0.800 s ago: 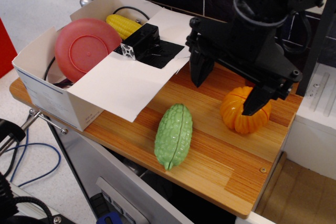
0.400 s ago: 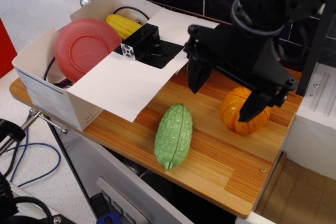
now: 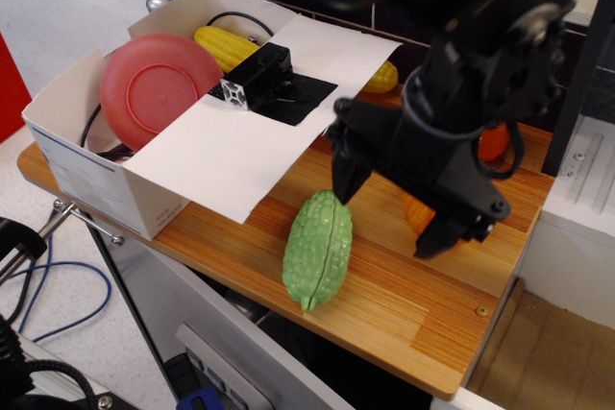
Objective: Close white1fbox flap
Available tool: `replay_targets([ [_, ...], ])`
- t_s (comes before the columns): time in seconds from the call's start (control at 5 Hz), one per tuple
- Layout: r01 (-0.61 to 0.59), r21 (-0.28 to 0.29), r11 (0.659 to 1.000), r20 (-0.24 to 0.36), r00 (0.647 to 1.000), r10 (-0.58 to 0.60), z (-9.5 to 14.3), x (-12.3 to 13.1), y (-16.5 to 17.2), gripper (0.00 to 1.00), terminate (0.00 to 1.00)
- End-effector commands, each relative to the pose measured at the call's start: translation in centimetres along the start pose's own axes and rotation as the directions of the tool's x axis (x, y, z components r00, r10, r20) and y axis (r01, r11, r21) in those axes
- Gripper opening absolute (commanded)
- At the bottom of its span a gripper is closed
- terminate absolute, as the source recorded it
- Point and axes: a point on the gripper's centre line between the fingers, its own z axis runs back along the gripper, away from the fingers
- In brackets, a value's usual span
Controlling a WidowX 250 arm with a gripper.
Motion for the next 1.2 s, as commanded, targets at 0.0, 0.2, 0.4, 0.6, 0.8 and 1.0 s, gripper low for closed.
replay_targets([
  [0.0,-0.007,-0.001,1.000,0.023,1.000,0.007,-1.3,-0.4,1.6,1.00,0.00],
  [0.2,-0.021,0.021,1.000,0.025,0.999,0.021,-1.8,-1.2,2.5,1.00,0.00],
  [0.4,-0.013,0.043,0.999,0.017,1.000,0.013,-2.0,-1.6,3.1,1.00,0.00],
  [0.6,0.016,0.074,0.997,-0.006,1.000,-0.016,-1.4,-1.4,3.6,1.00,0.00],
  [0.8,0.035,0.099,0.994,-0.018,0.999,-0.033,-1.1,-1.1,4.1,1.00,0.00],
  [1.0,0.064,0.141,0.988,-0.031,0.998,-0.060,0.0,-0.7,5.1,1.00,0.00],
])
